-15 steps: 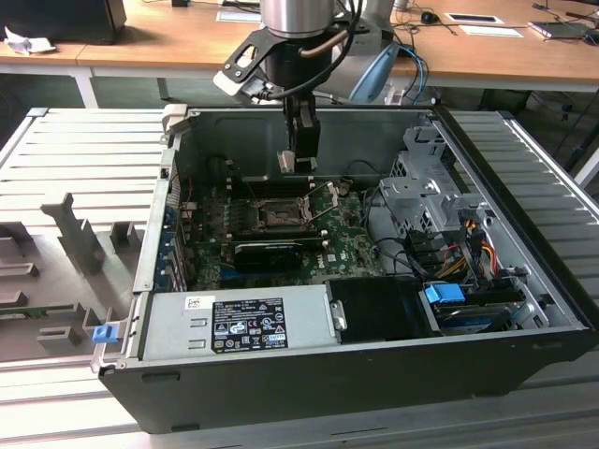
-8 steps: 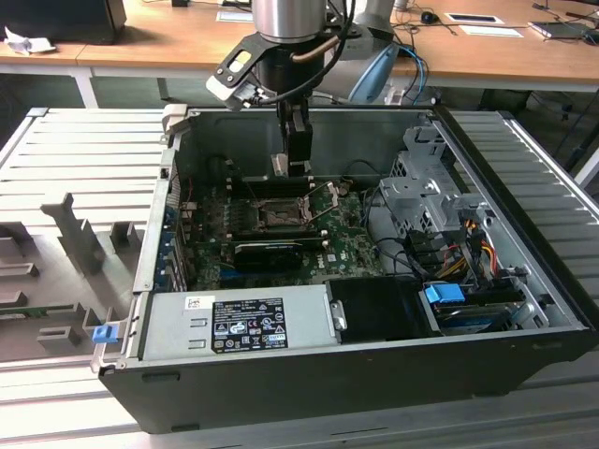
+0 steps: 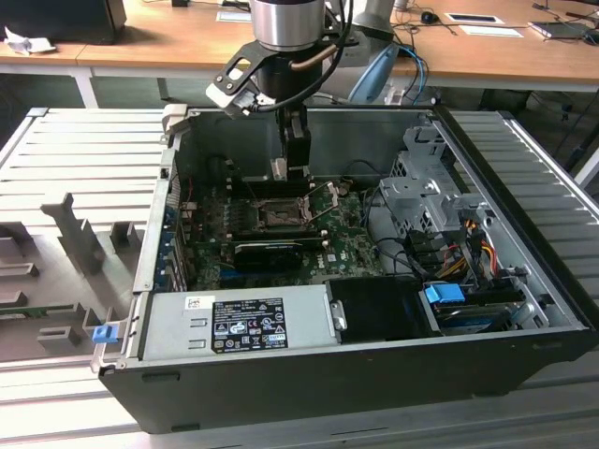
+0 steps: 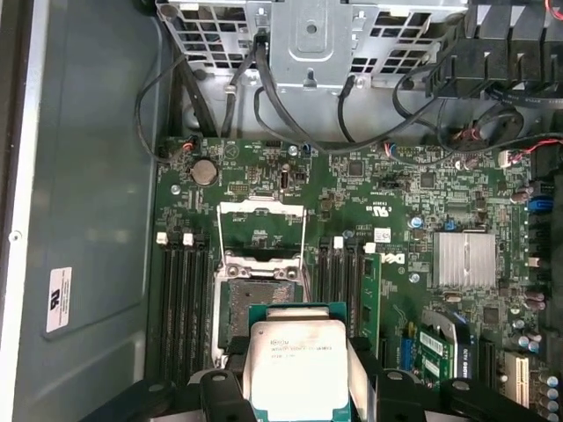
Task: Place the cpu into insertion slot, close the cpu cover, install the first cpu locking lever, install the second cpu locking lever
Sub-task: 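Place the cpu into insertion slot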
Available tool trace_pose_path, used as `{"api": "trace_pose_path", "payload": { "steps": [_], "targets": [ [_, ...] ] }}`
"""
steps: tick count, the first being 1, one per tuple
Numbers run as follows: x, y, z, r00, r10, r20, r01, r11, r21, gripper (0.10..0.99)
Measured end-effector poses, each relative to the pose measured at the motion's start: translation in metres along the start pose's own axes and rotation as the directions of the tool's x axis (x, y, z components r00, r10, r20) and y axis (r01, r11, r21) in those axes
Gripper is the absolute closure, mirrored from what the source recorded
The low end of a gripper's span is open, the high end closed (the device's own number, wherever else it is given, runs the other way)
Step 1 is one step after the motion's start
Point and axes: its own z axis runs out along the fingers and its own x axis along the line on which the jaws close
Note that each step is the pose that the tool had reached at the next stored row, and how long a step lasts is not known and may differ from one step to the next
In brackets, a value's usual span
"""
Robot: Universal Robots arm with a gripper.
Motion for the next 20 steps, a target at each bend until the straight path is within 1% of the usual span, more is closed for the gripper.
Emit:
{"api": "trace_pose_path", "payload": {
  "steps": [4, 11, 20],
  "targets": [
    [-0.0001, -0.0002, 0.0033, 0.9999, 0.010, 0.0008, -0.010, 0.9999, 0.000, 0.561],
    [-0.0002, -0.0008, 0.0090, 0.9999, 0.011, 0.0004, -0.011, 0.9999, 0.000, 0.561],
    [-0.0003, -0.0012, 0.0139, 0.9999, 0.011, 0.0005, -0.011, 0.9999, 0.000, 0.561]
  ]
}}
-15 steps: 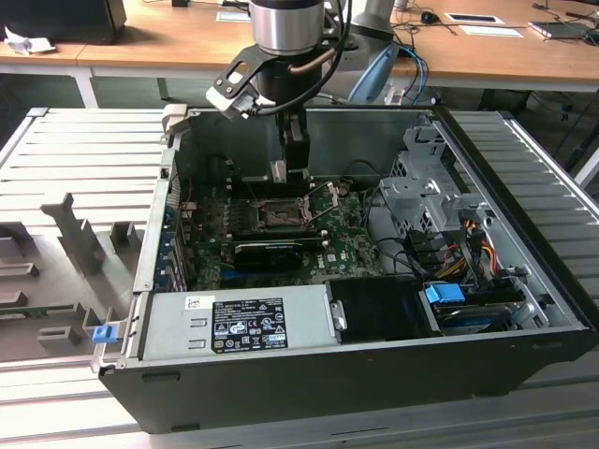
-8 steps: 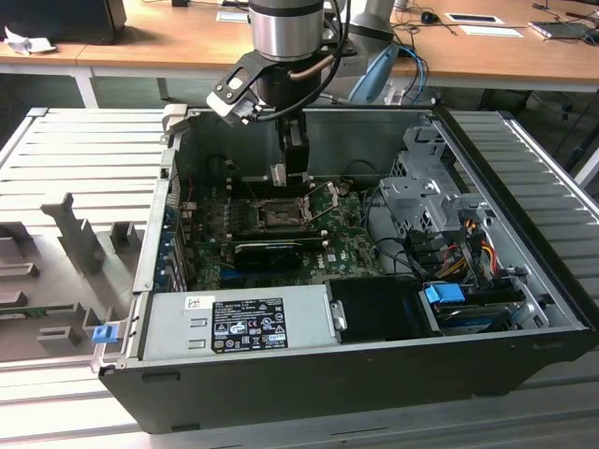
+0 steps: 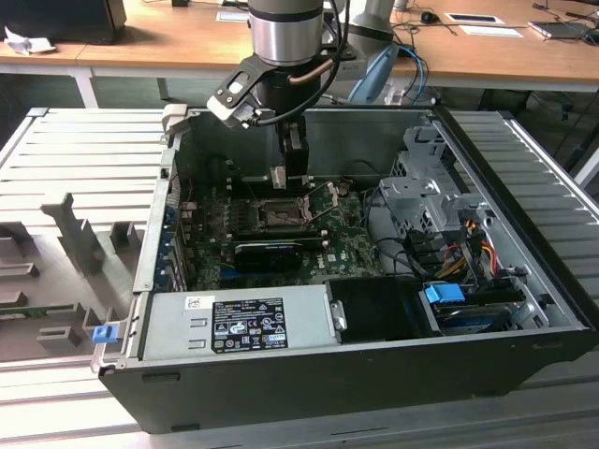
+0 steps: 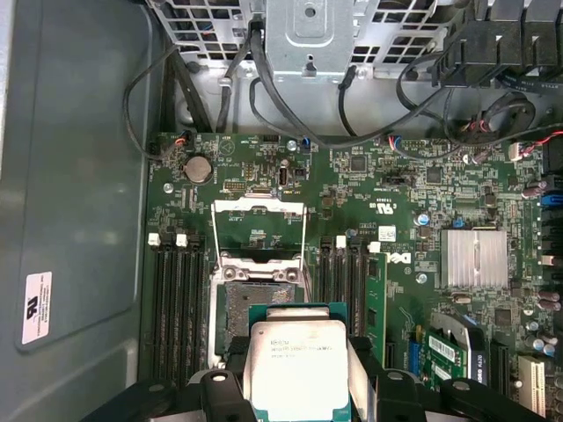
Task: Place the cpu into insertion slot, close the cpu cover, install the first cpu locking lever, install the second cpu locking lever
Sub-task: 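Place the cpu into insertion slot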
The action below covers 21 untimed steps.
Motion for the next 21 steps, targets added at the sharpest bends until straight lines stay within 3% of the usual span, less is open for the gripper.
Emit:
{"api": "trace_pose_path", "payload": {
  "steps": [21],
  "targets": [
    [-0.0001, -0.0005, 0.0055, 1.0000, 0.000, -0.0001, 0.000, 1.0000, 0.000, 0.561]
  ]
}}
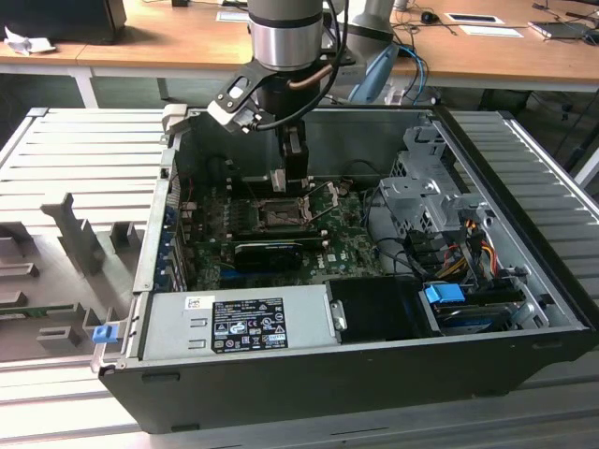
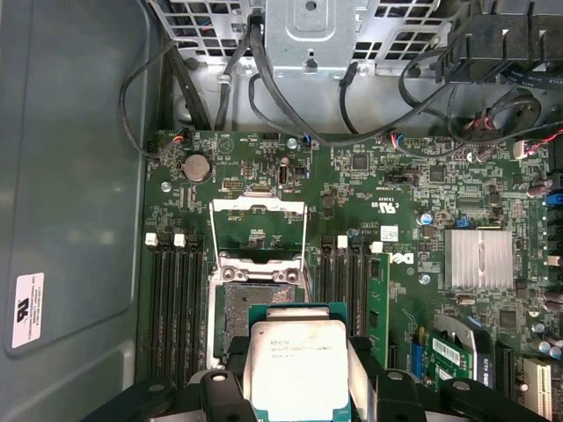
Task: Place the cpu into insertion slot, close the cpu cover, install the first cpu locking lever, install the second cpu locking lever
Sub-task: 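Place the cpu into insertion slot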
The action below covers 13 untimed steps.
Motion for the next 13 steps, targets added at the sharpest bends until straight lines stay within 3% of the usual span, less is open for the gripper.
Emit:
{"api": "trace_pose_path", "payload": {
  "steps": [13],
  "targets": [
    [-0.0001, -0.0002, 0.0029, 1.0000, 0.000, 0.0000, 0.000, 1.0000, 0.000, 0.561]
  ]
}}
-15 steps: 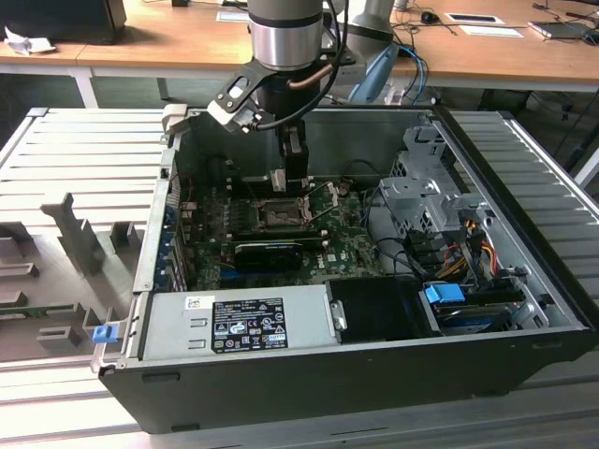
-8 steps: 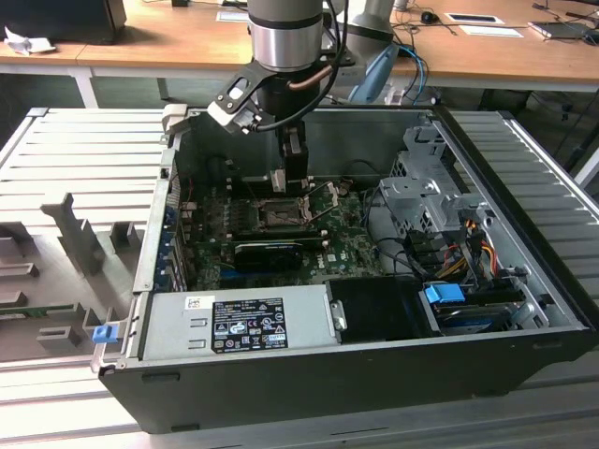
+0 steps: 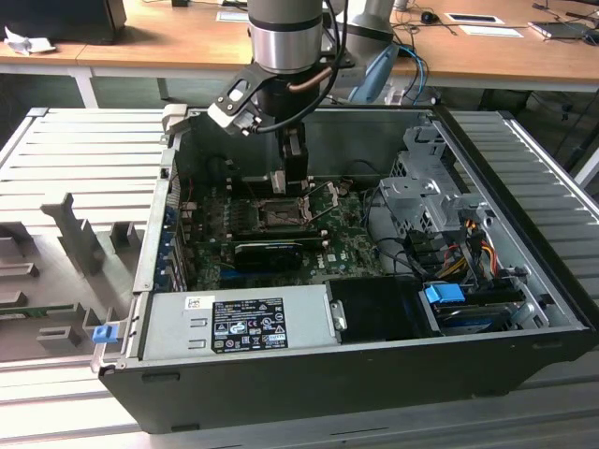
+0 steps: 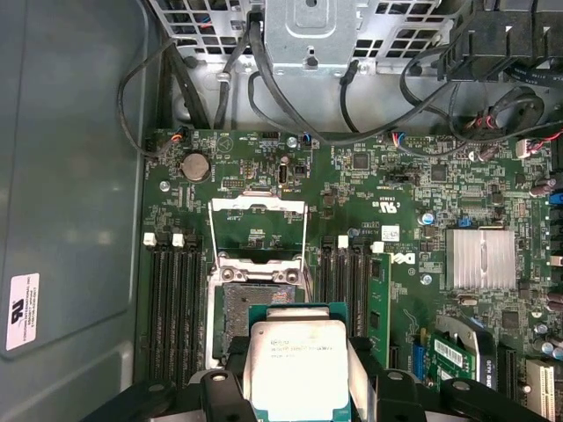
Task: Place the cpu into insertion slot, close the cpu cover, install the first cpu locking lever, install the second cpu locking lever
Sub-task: 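Place the cpu into insertion slot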
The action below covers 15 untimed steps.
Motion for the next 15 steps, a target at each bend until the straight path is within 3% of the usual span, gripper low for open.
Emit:
{"api": "trace_pose_path", "payload": {
  "steps": [15],
  "targets": [
    [-0.0001, -0.0003, 0.0028, 1.0000, 0.000, 0.0000, 0.000, 1.0000, 0.000, 0.561]
  ]
}}
